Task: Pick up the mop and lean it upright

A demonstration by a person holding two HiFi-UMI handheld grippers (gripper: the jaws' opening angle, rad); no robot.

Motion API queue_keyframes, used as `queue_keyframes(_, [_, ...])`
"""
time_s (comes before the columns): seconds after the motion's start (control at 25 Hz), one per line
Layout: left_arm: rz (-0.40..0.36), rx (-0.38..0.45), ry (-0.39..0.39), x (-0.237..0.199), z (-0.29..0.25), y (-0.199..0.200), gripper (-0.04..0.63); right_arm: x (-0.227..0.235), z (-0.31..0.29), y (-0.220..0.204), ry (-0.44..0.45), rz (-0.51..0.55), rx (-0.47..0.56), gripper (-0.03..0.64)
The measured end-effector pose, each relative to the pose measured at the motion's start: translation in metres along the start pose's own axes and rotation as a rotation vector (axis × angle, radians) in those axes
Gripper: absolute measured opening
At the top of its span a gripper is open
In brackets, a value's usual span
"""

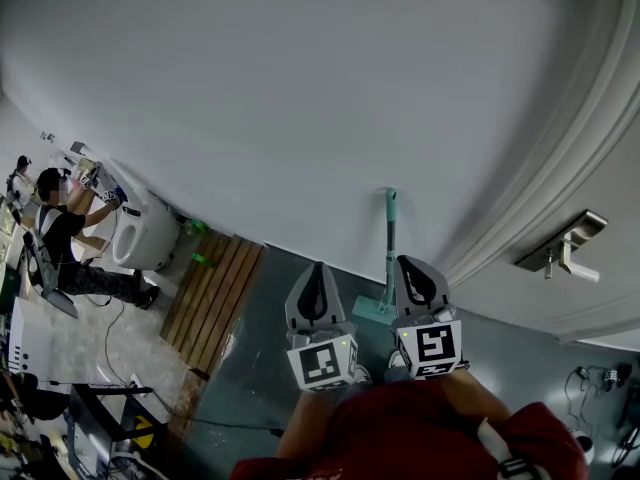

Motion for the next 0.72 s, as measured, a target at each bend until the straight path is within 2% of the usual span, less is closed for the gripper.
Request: queue_keyframes(0.72, [-0.004, -0.011, -0.013, 0.0073, 0.0008, -0.0013, 0.012, 0.0054, 0.0019, -0.0041, -0.019, 0.016, -0.016, 0.017])
Point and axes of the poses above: the fingertips, and each gripper's own axes: z backward along the fingers, x to its right, y out of its top, the point moved 4 cm from there along z, backward along the fingers, and after that the axes turned 15 degrees about z, right-handed, at the moved point
